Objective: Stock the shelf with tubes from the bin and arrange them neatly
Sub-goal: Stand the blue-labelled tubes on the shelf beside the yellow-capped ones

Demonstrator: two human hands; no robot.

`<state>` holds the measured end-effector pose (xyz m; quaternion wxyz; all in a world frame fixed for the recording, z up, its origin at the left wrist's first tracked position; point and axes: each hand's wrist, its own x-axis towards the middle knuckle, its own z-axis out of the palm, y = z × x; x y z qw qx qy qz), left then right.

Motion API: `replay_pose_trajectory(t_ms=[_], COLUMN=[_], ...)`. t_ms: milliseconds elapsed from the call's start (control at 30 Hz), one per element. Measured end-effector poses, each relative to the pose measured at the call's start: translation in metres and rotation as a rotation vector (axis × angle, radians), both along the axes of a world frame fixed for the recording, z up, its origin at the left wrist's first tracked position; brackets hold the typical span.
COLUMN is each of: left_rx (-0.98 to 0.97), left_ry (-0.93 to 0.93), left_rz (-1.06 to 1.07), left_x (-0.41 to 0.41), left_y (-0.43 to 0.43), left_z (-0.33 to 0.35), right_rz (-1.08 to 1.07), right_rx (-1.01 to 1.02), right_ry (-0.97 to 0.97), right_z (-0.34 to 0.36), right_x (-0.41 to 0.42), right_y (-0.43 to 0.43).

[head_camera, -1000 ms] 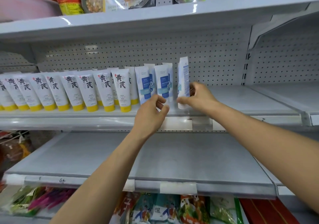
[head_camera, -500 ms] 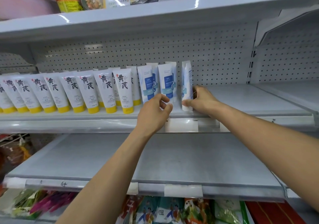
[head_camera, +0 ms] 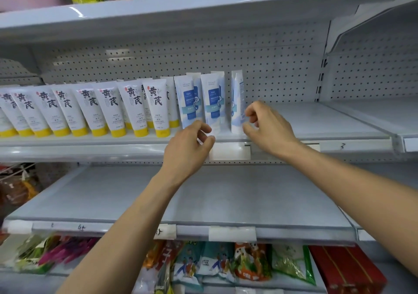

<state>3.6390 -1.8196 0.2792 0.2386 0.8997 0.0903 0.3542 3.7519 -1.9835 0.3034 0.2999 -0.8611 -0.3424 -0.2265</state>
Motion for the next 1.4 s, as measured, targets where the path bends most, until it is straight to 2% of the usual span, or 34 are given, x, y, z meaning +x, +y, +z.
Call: replay_pose_trajectory(t_ms=[133,267,500,700,867,1033,1267,1400], left_rx=[0.119,0.186,0.057,-0.010,-0.148,-0.215,-0.266,-0.352], left_ry=[0.042,0.115,0.225,0.310,0.267,0.256,0.437,0.524], left_rz=[0.077,0.173,0.328,0.412,0.492,0.584,0.691,0.716], left_x=[-0.021,-0.050,-0.136,-0.208,-0.255,-0.311,-0.395,-0.430], left_y=[-0.007,-0.007,0.020,0.060,0.118,0.205,0.342,0.404], left_z=[-0.013,-0.032,-0.076,-0.109,-0.130,-0.155,-0.208,-0.253], right_rz=[0.106,0.189,0.398,0.595,0.699,0.758,0.820,0.818], right_rx=[-0.137,-0.278,-0.363,-0.402,-0.409,-0.443,-0.483,-0.570], right_ry=[-0.165,-0.214,-0.143,-0.136,-0.159,-0.070,0.065,0.174], right_z=[-0.017,-0.040,-0.080,-0.105,-0.125,-0.156,-0.211,-0.251], right_x=[-0.031,-0.057,-0.109,-0.164,-0.211,-0.264,-0.323,-0.344], right_y=[-0.004,0.004,0.044,0.117,0.196,0.296,0.432,0.492])
